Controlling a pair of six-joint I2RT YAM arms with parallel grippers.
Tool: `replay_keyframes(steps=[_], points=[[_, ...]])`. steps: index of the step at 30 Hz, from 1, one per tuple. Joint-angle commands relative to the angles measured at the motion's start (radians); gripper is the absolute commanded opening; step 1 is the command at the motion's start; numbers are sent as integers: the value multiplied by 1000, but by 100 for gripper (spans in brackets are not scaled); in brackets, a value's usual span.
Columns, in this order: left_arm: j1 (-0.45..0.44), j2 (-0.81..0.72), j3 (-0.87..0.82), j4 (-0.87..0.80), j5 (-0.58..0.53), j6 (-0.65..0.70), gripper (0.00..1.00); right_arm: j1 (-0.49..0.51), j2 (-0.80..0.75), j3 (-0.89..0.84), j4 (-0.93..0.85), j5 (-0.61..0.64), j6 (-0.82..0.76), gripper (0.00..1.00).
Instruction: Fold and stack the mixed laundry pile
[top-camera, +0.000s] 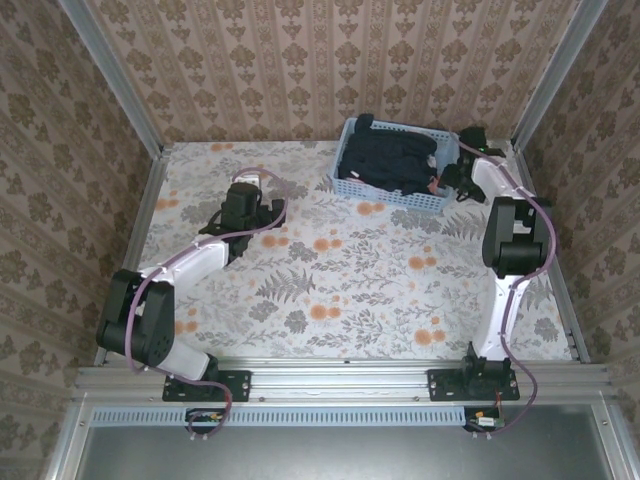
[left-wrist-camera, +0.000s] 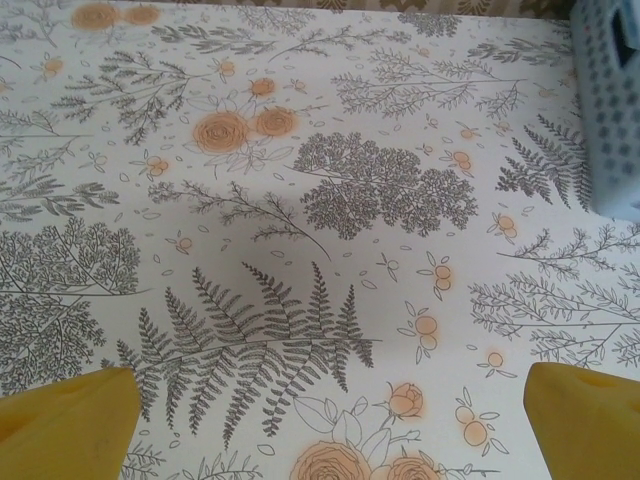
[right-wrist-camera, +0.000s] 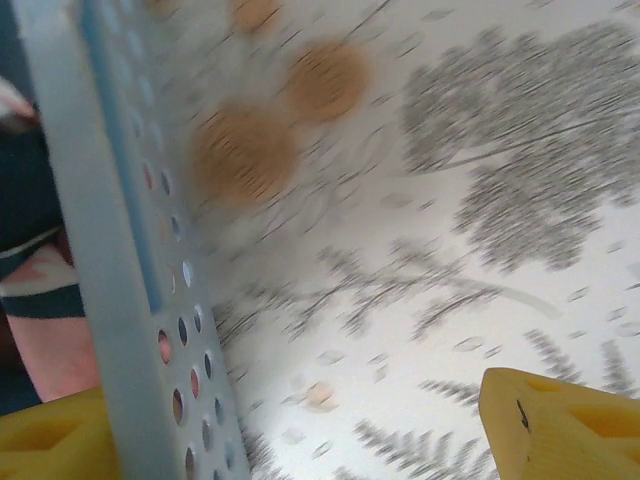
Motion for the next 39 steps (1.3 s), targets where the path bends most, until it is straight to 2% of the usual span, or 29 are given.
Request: replay_keyframes(steps=[1, 6, 9, 15, 19, 23, 27, 29, 30, 33, 35, 39], points=[[-2, 3, 1, -28, 22, -30, 100, -97, 17, 65, -91, 130, 17, 81], [-2, 17, 40, -35, 39, -25, 100, -172, -7, 87, -113, 177, -6, 81], [-2, 31, 72, -58, 55, -27, 100, -161, -81, 77, -105, 177, -42, 82], [-4, 47, 105, -61, 87, -61, 100, 1, -281, -37, -52, 98, -107, 84], [-3, 45, 115, -72, 105, -69, 100, 124, -346, -144, 8, 42, -87, 85], [-4, 39, 124, -97, 119, -61, 100, 184, -304, -176, 46, 17, -37, 85], [-2, 22, 114, -116, 125, -63, 100, 194, -198, -138, 62, 17, 3, 81], [-3, 9, 102, -116, 124, -70, 100, 193, -142, -100, 61, 28, 6, 70], [-3, 4, 95, -117, 121, -73, 100, 192, -115, -72, 52, 41, 8, 58], [-2, -14, 82, -123, 116, -74, 100, 183, -85, 6, 11, 28, 11, 0], [-2, -24, 77, -128, 108, -74, 100, 184, -130, 15, 14, 9, 9, 0], [7, -38, 82, -123, 109, -63, 100, 188, -316, 10, 40, -64, -5, 0]])
